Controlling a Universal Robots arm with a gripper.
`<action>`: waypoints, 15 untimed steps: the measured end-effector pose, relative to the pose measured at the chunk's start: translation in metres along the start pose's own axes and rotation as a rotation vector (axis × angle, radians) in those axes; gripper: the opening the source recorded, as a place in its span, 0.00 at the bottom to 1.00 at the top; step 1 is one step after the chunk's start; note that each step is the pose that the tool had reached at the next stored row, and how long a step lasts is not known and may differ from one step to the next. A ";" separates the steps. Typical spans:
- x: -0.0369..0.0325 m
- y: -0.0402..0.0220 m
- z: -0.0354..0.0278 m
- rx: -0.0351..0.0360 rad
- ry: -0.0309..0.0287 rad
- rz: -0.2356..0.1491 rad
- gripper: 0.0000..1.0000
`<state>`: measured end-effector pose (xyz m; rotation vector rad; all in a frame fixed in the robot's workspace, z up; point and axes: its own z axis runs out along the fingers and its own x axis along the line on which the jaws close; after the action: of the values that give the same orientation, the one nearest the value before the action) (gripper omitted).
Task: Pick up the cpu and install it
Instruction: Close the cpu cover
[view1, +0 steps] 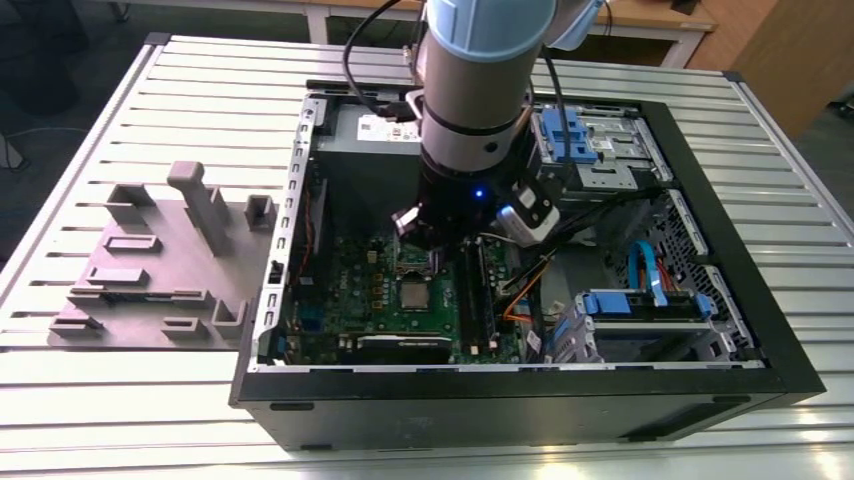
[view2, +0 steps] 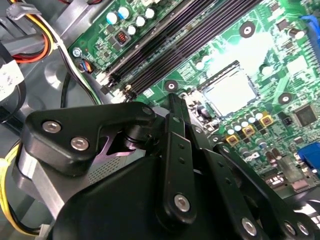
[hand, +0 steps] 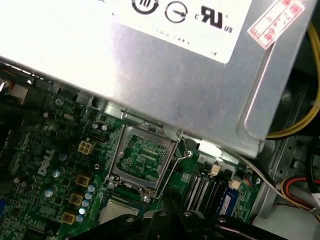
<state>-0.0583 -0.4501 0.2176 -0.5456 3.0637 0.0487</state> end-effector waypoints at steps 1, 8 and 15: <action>-0.0008 0.0009 0.0008 0.0000 0.0000 0.000 0.10; -0.0041 0.0049 0.0072 0.0000 0.0000 0.000 0.10; -0.0058 0.0099 0.0097 -0.0008 -0.0007 0.000 0.10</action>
<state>-0.0560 -0.4384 0.2083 -0.5457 3.0631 0.0502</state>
